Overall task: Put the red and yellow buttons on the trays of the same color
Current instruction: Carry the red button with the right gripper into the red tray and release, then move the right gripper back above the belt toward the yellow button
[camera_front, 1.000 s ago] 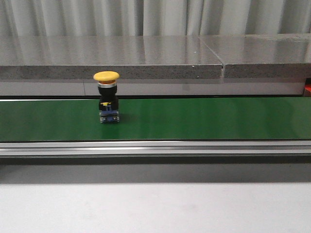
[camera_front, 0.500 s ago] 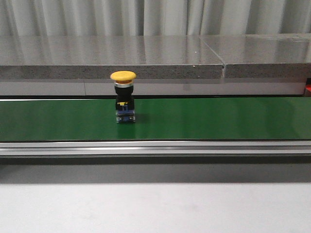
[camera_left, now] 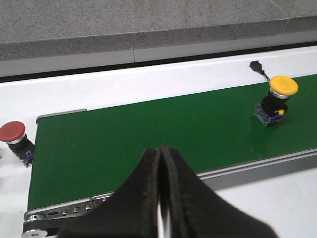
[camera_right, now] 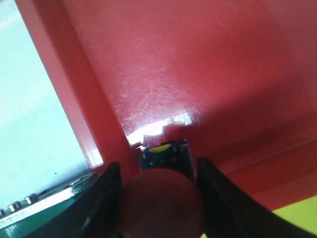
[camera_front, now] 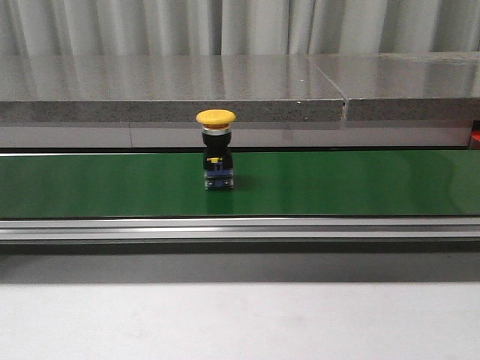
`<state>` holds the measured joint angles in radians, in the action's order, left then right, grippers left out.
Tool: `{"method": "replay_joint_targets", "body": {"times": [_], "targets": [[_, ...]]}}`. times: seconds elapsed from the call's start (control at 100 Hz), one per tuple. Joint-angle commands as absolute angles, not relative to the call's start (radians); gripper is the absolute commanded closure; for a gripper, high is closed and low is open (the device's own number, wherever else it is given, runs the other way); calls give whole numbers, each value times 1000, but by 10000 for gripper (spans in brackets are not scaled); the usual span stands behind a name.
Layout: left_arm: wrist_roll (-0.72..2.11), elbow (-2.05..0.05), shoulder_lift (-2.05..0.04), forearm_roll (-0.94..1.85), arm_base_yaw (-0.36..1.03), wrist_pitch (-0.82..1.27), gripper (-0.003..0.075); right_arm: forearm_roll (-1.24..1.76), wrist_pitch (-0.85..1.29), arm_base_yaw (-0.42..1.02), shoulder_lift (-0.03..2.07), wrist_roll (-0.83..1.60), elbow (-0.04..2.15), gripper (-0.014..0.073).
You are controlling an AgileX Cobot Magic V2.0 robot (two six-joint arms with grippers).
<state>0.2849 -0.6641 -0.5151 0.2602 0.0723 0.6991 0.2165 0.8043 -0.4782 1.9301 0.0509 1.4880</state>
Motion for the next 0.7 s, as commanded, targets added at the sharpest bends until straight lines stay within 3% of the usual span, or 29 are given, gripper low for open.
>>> {"method": "replay_joint_targets", "body": {"times": [0.0, 0.22, 0.29, 0.69], "targets": [[276, -690, -519, 283, 79, 634, 741, 244, 771, -485, 1886, 55, 1519, 490], [276, -690, -519, 283, 79, 634, 741, 253, 771, -484, 1887, 65, 1519, 170], [276, -690, -519, 283, 79, 634, 741, 253, 775, -484, 1887, 65, 1519, 106], [276, -690, -519, 283, 79, 634, 741, 253, 787, -465, 1747, 89, 1518, 97]]}}
